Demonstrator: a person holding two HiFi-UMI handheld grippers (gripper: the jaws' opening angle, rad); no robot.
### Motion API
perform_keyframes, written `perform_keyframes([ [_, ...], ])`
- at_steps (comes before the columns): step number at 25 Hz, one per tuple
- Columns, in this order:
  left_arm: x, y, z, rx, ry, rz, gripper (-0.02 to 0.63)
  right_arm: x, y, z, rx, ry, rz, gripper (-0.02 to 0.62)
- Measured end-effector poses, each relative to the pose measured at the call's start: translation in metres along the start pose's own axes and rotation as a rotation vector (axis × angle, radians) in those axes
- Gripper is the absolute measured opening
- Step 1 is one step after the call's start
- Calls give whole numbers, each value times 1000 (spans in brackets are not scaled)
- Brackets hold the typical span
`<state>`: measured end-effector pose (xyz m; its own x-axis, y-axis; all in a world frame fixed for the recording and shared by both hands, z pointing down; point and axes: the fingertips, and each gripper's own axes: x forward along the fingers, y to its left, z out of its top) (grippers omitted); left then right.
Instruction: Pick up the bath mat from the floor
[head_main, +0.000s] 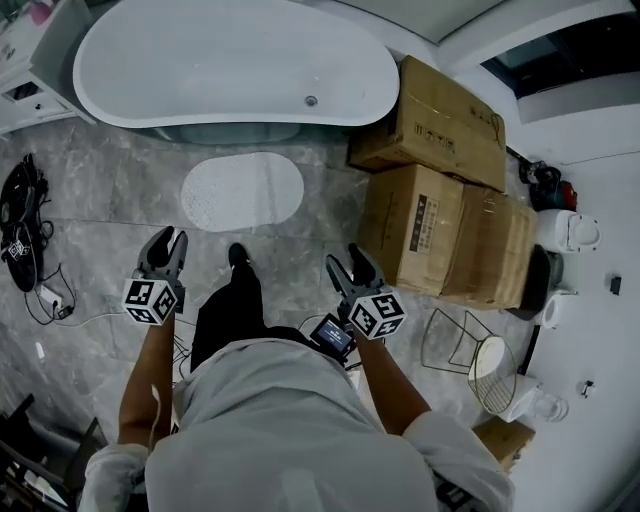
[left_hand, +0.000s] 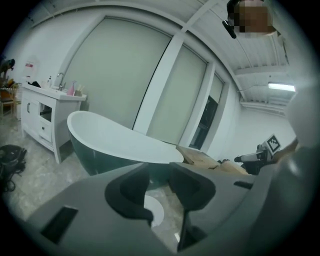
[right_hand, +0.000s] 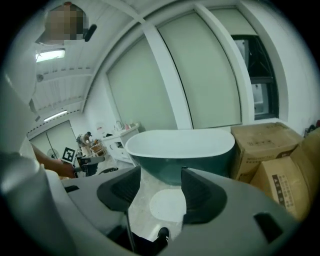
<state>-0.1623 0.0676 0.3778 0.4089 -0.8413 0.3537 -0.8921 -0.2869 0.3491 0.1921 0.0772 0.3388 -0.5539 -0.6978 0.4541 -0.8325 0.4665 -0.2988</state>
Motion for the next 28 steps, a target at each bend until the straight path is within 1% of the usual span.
perform_keyframes([
  [2,21,15,-4,-13,29,2,130,29,-17,-4,6,56,6,258],
  [5,50,37,-14,-32,64,9,130,70,-37,-3,-30,96,31,258],
  [8,81,60,-38,-90,93,35,132,105,-69,-10,-44,153,42,262],
  [9,91,67,-49,-106,105,45,132,116,-81,-16,-35,176,47,262],
  [11,112,83,-73,-111,138,57,135,139,-101,-31,7,211,62,268],
  [13,131,101,-99,-110,174,72,140,168,-122,-50,96,226,78,270],
  [15,141,116,-134,-131,218,99,144,194,-148,-85,227,259,90,270],
  [16,145,125,-154,-151,236,119,143,208,-162,-108,266,290,98,272],
  [18,160,149,-191,-206,248,173,144,244,-190,-159,269,370,122,272],
  [21,186,179,-244,-286,256,249,151,297,-228,-227,220,481,159,275],
  [23,202,186,-283,-292,307,250,155,327,-250,-264,185,524,182,275],
  [24,210,188,-301,-283,340,235,158,341,-262,-280,192,531,182,275],
  [26,224,191,-334,-258,404,202,169,366,-285,-310,239,526,158,276],
  [28,231,202,-367,-248,455,187,175,386,-302,-339,264,526,130,279],
])
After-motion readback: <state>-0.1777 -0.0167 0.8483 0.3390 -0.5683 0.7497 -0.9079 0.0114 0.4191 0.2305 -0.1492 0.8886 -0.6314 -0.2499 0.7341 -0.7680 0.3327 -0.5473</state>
